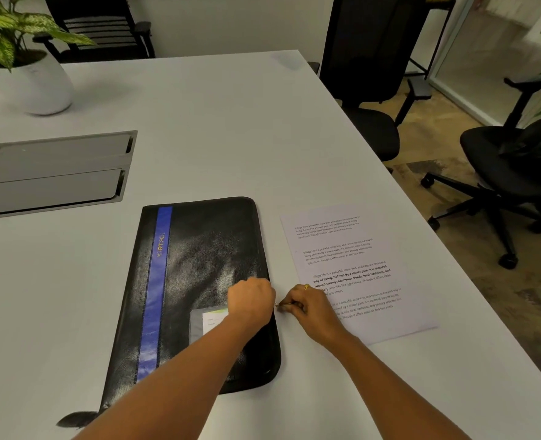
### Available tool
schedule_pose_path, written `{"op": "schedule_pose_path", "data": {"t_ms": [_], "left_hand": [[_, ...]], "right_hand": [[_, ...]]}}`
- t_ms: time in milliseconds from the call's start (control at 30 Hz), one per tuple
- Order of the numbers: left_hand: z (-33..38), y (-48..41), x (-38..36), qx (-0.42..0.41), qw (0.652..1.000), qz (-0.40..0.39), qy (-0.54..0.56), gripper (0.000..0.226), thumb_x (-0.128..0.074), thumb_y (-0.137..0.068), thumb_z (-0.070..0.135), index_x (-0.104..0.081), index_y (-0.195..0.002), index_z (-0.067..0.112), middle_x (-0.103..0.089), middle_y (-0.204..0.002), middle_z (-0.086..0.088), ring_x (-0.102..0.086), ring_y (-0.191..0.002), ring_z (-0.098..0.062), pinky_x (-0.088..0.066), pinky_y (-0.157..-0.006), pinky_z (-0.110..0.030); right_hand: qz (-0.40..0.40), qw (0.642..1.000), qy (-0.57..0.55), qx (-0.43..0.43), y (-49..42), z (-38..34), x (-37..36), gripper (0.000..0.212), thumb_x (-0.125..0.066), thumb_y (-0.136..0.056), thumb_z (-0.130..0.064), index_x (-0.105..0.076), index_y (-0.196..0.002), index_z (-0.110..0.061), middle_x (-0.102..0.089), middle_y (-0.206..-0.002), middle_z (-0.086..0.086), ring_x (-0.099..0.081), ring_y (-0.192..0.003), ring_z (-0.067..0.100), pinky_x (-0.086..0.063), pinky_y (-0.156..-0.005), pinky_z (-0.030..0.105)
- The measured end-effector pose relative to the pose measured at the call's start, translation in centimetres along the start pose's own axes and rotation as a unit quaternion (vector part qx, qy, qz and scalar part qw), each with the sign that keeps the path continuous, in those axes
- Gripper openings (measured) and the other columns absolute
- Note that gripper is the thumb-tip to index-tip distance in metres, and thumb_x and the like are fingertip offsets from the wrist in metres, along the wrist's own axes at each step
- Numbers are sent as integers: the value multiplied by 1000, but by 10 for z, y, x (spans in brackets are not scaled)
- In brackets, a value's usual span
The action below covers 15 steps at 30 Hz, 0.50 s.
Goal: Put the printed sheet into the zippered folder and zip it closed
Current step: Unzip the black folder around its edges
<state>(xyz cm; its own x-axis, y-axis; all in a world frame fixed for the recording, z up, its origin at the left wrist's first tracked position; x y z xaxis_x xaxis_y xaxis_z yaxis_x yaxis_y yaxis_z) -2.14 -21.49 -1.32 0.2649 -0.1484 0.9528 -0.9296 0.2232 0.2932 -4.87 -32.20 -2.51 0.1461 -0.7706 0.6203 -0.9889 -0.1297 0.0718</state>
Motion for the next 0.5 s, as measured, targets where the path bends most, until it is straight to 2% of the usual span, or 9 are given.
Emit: {"op": "schedule_pose_path", "data": {"t_ms": [267,367,500], "left_hand": [[2,-1,-4,-2,1000,-8,-3,21,-46,-93,13,-57,-110,7,-61,-111,-12,-60,-102,-31,-47,-75,-34],[1,-1,-5,3,1000,-9,13,19,-46,-92,12,-59,-105,7,-62,-108,-11,-61,-99,-29,-45,-70,-32],[-2,1,3,38,998,7,58,22,-41,-93,20,-60,-96,9,-64,-102,-7,-62,-93,-26,-38,-64,-29]], "right_hand": [[-21,999,12,23,17,-1,-1,10,-62,-84,-8,-70,-85,-2,-68,-86,14,-55,-76,9,-37,-65,1],[-23,999,18,20,17,-2,-2,11,-62,-85,-8,-70,-86,-2,-67,-87,13,-59,-79,15,-37,-66,2],[-26,999,40,8,18,-4,-4,13,-58,-88,-11,-69,-90,-5,-66,-91,11,-59,-84,18,-40,-71,12]]}}
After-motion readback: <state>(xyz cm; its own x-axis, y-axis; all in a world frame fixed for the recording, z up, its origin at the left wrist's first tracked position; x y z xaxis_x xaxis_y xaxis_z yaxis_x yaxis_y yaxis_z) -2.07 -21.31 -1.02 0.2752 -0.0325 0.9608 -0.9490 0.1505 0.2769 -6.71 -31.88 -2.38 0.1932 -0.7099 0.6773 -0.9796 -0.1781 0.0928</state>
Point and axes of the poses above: each hand's wrist, its own y-axis away from the middle knuckle, its own x-axis out of the back of the hand, z = x × y, the point moved 7 cm from there along -y, towards the middle knuckle
